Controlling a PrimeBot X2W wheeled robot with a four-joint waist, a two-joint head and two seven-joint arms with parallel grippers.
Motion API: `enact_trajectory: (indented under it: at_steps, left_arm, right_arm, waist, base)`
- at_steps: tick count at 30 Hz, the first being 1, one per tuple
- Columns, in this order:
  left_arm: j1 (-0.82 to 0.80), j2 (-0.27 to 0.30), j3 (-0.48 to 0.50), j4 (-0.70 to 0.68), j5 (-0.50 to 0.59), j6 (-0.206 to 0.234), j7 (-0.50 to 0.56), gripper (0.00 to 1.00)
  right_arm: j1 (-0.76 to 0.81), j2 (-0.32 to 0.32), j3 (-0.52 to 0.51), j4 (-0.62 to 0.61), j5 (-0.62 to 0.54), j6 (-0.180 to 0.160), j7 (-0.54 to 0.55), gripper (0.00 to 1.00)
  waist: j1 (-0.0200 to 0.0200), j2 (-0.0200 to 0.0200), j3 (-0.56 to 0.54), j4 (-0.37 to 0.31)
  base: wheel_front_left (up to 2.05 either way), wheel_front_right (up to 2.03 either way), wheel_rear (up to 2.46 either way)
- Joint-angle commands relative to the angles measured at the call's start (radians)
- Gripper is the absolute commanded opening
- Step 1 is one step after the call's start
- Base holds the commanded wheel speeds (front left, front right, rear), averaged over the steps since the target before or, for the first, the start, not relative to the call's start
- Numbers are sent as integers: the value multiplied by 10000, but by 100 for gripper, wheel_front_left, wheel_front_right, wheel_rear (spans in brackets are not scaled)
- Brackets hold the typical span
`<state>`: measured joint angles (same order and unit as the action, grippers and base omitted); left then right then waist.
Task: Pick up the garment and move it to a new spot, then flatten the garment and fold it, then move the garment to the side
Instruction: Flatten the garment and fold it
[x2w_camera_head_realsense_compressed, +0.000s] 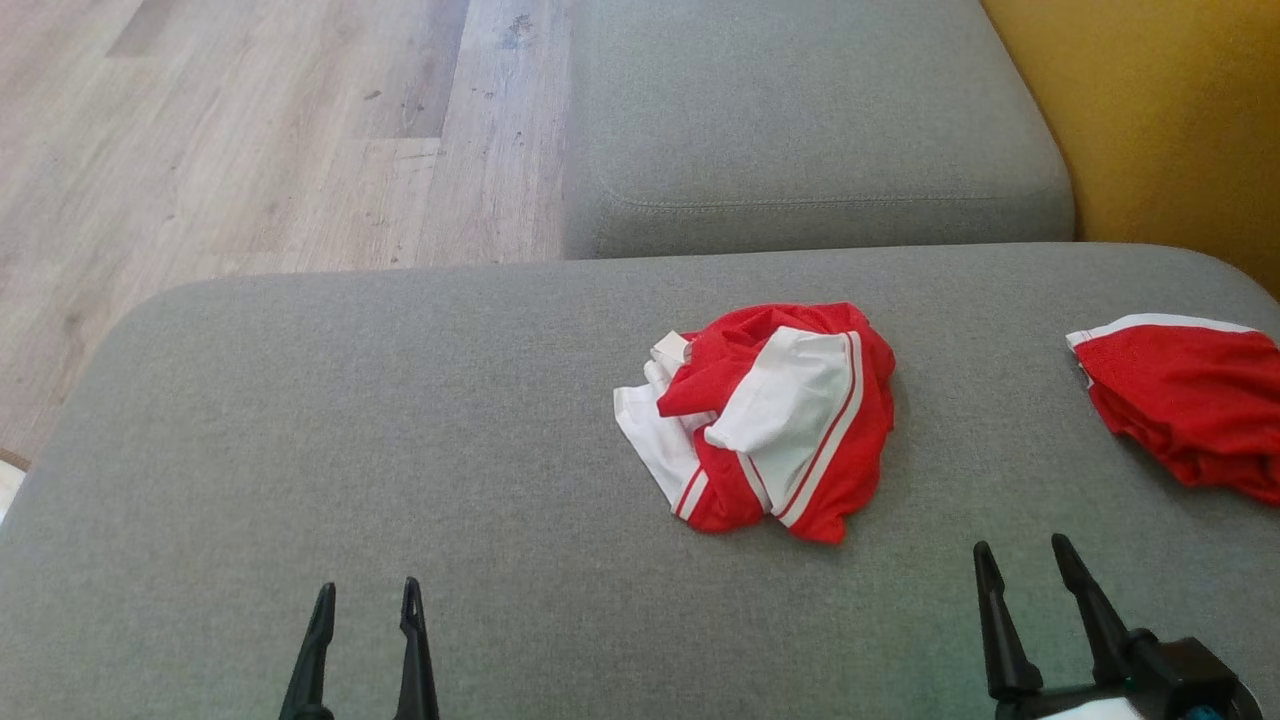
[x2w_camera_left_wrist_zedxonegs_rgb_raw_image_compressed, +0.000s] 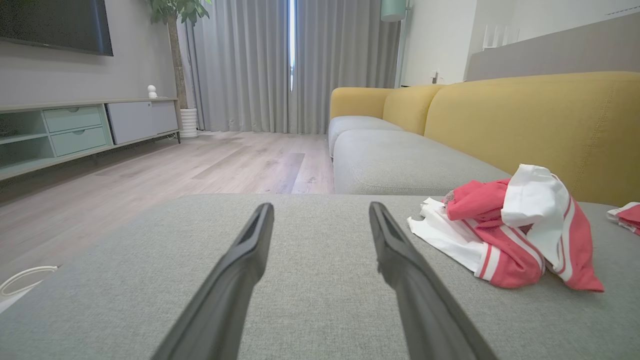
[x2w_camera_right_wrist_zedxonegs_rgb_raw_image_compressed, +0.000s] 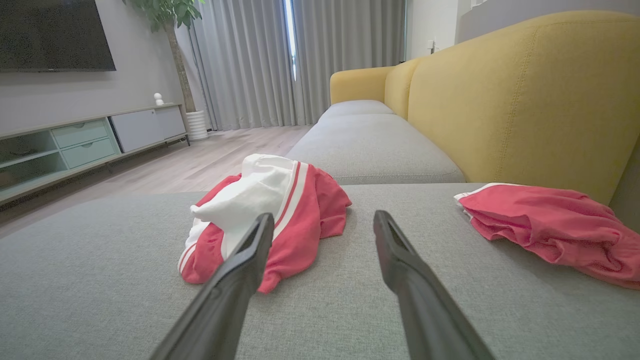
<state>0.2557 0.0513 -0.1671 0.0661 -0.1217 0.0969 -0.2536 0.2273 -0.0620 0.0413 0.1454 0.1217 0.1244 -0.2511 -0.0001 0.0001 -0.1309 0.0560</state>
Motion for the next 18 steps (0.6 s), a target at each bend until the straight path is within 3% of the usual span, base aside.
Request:
enact_trajectory:
  at_steps: [1, 18]
  left_arm:
    - [-419, -10, 326, -365, 85, 34, -81, 100]
    - [-367, -10, 249, -140, 190, 151, -81, 100]
  right_arm:
    - [-312, -54, 156, -365, -93, 63, -107, 100]
    - [-334, 47, 121, -217, -151, 63, -107, 100]
  waist:
    - [1, -1, 1, 13]
    - [1, -1, -131, 100]
  base:
    - [0, 0, 0]
    - [0, 0, 0]
